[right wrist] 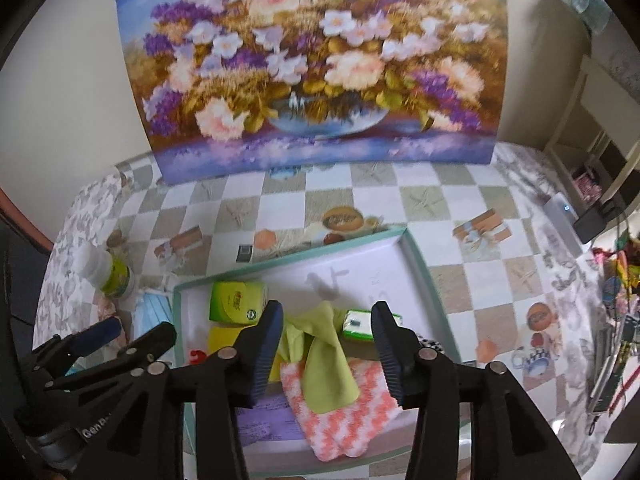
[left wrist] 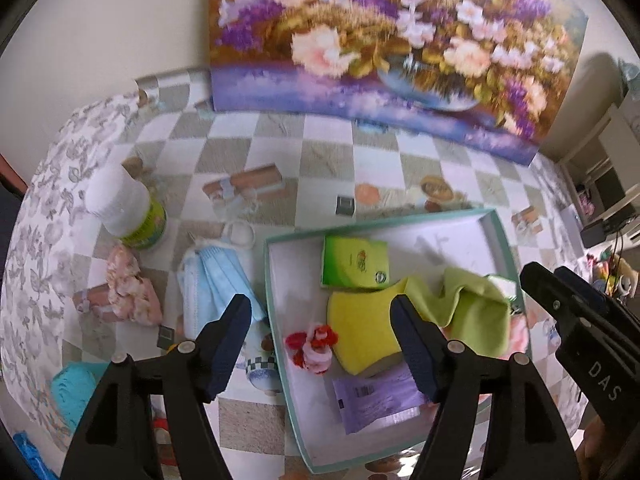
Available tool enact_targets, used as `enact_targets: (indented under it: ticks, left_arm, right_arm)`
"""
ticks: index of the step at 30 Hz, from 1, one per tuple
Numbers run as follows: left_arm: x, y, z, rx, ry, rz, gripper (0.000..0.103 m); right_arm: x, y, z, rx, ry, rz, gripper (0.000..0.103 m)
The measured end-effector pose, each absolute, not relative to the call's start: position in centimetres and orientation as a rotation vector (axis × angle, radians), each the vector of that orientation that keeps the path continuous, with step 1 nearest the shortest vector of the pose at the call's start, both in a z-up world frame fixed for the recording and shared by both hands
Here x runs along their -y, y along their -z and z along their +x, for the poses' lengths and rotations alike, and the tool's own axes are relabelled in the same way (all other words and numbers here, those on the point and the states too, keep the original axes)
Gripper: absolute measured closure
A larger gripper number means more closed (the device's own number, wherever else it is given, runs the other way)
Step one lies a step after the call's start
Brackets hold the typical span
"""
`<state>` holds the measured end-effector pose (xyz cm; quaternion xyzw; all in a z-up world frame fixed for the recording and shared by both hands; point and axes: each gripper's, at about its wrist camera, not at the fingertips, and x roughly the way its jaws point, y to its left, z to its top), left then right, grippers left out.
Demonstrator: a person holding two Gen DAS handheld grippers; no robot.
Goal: Organize soft objects
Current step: 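Open the left gripper to drop the pink cloth in the tray while the right releases the green cloth, then move the left gripper to the pink floral cloth while the right approaches the blue face mask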
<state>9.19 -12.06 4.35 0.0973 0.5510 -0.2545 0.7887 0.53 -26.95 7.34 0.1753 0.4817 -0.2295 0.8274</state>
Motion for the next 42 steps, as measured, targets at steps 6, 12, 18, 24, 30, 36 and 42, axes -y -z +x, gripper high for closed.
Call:
enact_targets:
  ticks: [6, 12, 18, 24, 30, 36, 42]
  left_arm:
    - [11.3, -6.4, 9.2, -1.112, 0.522, 0.221, 0.025]
    - [10.2, -7.5, 9.8, -1.060, 0.469, 0.233, 0.022]
    - [9.1, -7.9, 10.4, -1.051, 0.446, 0.209, 0.022]
    - [8.0, -7.7, 11.0, -1.063, 0.435, 0.189, 0.022]
    - [3.9, -8.3, 13.0, -1.075, 0.430, 0.126, 0.011]
    - [-3.2, -7.9, 17.3, -1.121, 0.347, 0.107, 0.009]
    - [-7.5, -4.6, 21.6, -1.276, 0.312, 0.115, 0.009]
  right_arm:
    - [26.9, -9.4, -0.2, -0.975, 0.522, 0.348, 0.039]
    - [26.6, -9.9, -0.4, -0.964, 0.525, 0.331, 0.037]
    - [25.8, -10.0, 0.1, -0.964, 0.500, 0.311, 0.037]
    - [24.7, -9.8, 0.8, -0.968, 0.482, 0.290, 0.037]
    - [21.8, -8.4, 3.0, -0.990, 0.379, 0.292, 0.037]
    - [16.0, -6.0, 7.1, -1.028, 0.213, 0.257, 0.037]
    - [11.5, -2.1, 11.0, -1.099, 0.106, 0.223, 0.037]
